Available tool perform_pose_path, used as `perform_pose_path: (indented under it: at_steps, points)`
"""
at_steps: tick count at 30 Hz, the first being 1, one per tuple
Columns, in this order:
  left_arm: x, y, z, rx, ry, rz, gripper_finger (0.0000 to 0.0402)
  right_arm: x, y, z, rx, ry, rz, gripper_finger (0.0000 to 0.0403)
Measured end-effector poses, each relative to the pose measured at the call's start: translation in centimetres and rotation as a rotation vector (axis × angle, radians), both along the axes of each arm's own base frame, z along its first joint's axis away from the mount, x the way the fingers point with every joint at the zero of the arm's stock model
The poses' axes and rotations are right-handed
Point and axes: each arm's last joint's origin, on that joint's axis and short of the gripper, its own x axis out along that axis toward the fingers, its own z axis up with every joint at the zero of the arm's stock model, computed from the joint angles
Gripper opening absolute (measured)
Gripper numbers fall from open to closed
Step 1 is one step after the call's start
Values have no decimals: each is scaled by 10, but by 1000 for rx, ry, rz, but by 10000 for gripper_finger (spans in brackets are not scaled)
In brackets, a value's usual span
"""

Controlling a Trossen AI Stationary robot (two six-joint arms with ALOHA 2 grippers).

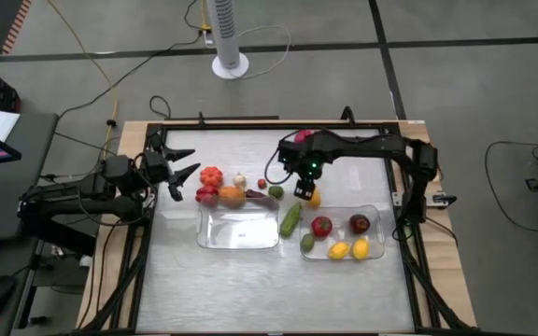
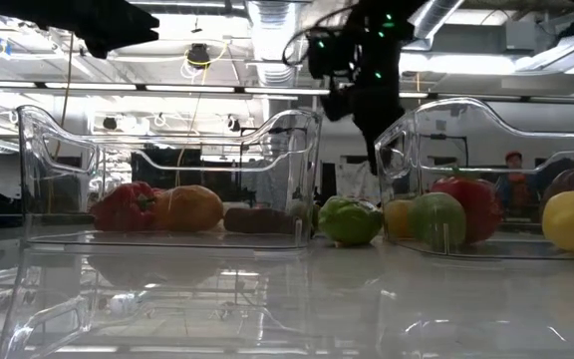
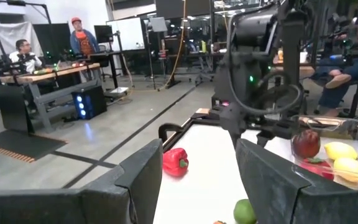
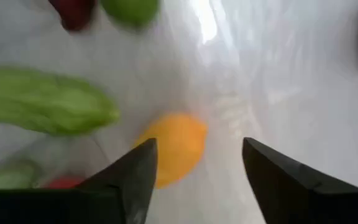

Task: Sort produce into baskets
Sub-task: Put the lemon into the right transparent bin

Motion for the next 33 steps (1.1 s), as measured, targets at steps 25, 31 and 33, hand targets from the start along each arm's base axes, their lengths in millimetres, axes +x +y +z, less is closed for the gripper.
perform_pose_path:
  at_steps: [25,31,33]
  points:
    - [0,0,1,-2,-7,0,192,-16,-2,-42,233,-71,-227,336]
    - [0,0,1,-1,-8,0,192,-25,-6,-51,261,-31,-287,329]
    - [0,0,1,-1,-8,0,192,-27,-7,-57,263,-30,-298,329]
